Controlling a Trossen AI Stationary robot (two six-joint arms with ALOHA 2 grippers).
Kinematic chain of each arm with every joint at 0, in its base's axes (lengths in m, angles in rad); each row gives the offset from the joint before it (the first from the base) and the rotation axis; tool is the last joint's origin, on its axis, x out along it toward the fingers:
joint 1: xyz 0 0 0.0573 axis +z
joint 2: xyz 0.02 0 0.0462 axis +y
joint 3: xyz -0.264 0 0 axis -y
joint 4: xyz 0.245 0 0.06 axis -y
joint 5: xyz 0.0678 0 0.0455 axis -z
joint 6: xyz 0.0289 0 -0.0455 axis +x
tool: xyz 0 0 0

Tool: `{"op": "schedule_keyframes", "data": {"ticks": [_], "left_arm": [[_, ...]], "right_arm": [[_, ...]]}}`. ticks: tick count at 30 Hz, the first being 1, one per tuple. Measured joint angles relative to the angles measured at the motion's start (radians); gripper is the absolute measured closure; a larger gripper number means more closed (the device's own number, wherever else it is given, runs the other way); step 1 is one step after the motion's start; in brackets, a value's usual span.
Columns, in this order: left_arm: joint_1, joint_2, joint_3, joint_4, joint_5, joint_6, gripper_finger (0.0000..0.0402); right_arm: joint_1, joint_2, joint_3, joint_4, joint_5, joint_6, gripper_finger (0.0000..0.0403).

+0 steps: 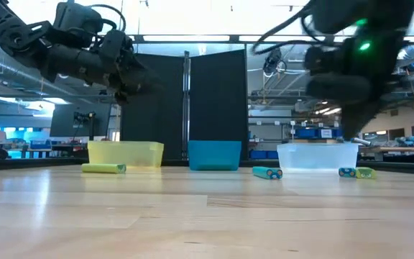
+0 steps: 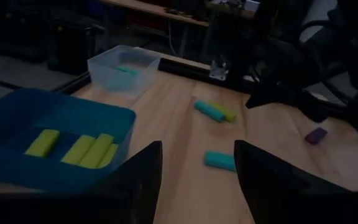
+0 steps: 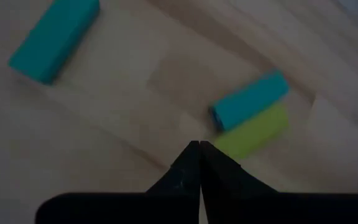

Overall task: Sort blocks
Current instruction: Put the blue block into the transparent bin

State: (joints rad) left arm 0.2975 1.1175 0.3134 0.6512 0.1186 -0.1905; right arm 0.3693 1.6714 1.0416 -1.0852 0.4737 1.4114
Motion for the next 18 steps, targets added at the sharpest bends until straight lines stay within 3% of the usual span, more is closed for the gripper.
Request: {"op": "schedule_keyframes", "data": {"ticks": [9, 13, 18], "left_arm": [[-0.049, 0.000, 0.000, 0.018, -0.017, 0.007, 0.0195], [-0.063, 0.000, 0.000, 0.018, -0.020, 0.029, 0.0195], [-0.065, 0.000, 0.000, 0.018, -0.021, 0.031, 0.0195]], "right_arm": [[0.098, -0.054, 0.000, -0.102, 0.001, 0.381, 0.0385], [0.087, -0.083, -0.049, -0.070, 0.004, 0.405, 0.0384], [0.021, -0.207, -0.211, 0.092, 0.004, 0.396, 0.0392]]}}
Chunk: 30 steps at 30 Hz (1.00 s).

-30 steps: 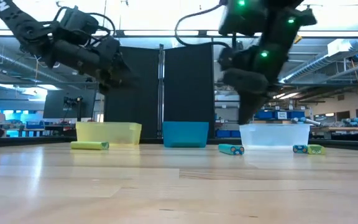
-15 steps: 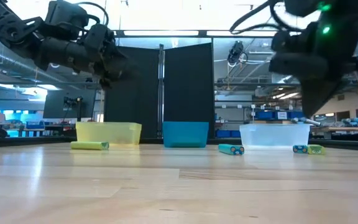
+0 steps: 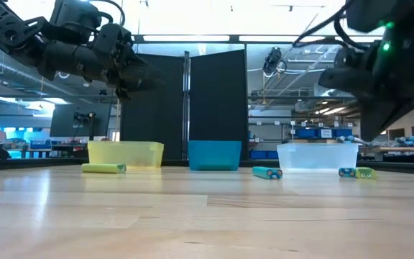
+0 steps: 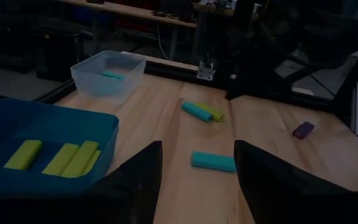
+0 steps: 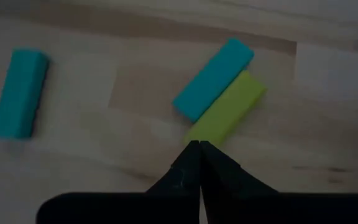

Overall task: Sort blocks
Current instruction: Put the blue block into the transparent bin

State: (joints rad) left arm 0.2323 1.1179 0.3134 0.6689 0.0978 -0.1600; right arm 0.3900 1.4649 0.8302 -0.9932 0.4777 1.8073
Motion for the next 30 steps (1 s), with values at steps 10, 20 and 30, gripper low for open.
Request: {"op": "schedule_keyframes", "data": {"ticks": [10, 20, 30], "left_arm": [[0.000, 0.000, 0.000, -0.001, 0.000, 0.000, 0.0195], [0.000, 0.000, 0.000, -0.002, 0.000, -0.001, 0.0195], [0.000, 0.000, 0.000, -0.001, 0.000, -0.009, 0.0195]], "right_arm": [[-0.172, -0.126, -0.234, 0.319, -0.031, -0.149, 0.0369], [-0.180, -0.131, -0.260, 0.271, -0.102, -0.184, 0.0391], [-0.198, -0.169, -0.213, 0.273, -0.066, -0.158, 0.0326]]}}
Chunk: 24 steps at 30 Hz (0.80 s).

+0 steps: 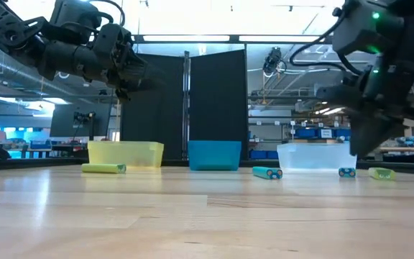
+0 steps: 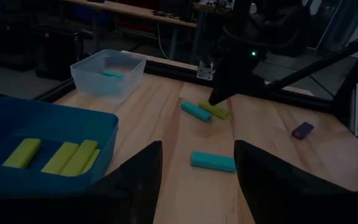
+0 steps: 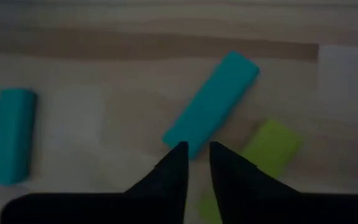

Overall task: Sort blocks
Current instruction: Put the blue block into the transparent bin

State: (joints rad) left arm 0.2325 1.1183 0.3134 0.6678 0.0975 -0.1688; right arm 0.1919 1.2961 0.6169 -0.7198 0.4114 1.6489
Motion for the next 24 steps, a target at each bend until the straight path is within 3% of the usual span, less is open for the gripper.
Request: {"op": "schedule_keyframes", "data": {"ticks": [14, 19, 24], "left_arm": [[0.000, 0.000, 0.000, -0.002, 0.000, -0.016, 0.0195], [0.000, 0.000, 0.000, -0.001, 0.000, -0.019, 0.0195], [0.000, 0.000, 0.000, -0.002, 0.000, -0.019, 0.0195]], "right_arm": [[-0.106, 0.165, 0.004, 0.052, 0.022, 0.036, 0.0150], [-0.133, 0.203, 0.005, 0.079, 0.022, -0.011, 0.0135], [-0.151, 0.204, 0.006, 0.084, 0.017, -0.085, 0.0160]]}}
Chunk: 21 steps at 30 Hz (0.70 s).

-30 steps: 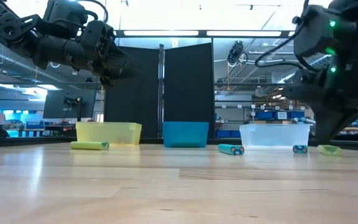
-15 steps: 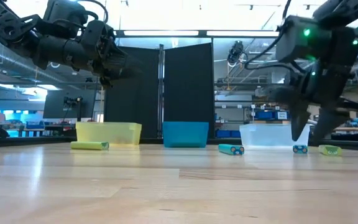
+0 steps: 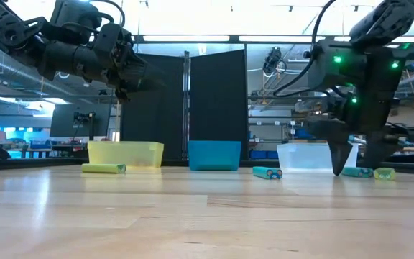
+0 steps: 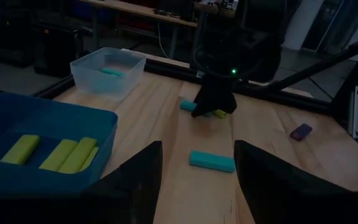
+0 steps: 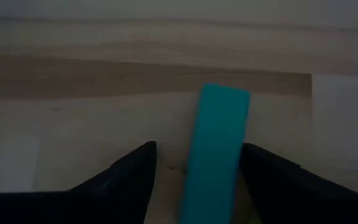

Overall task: Sort blocks
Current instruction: Put the blue block into the transparent bin

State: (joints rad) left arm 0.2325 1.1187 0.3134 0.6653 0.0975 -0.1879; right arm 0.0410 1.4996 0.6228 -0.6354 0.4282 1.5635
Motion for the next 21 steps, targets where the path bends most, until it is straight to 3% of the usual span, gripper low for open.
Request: {"op": "schedule_keyframes", "data": {"ticks": [11, 21], "left_arm": [[0.000, 0.000, 0.000, -0.004, 0.000, -0.001, 0.0195], [0.000, 0.000, 0.000, -0.005, 0.000, -0.001, 0.0195]], "right_arm": [[-0.037, -0.004, 0.003, 0.031, -0.023, -0.218, 0.0286], [-0.102, 0.001, 0.234, -0.041, 0.002, -0.633, 0.0288]]}}
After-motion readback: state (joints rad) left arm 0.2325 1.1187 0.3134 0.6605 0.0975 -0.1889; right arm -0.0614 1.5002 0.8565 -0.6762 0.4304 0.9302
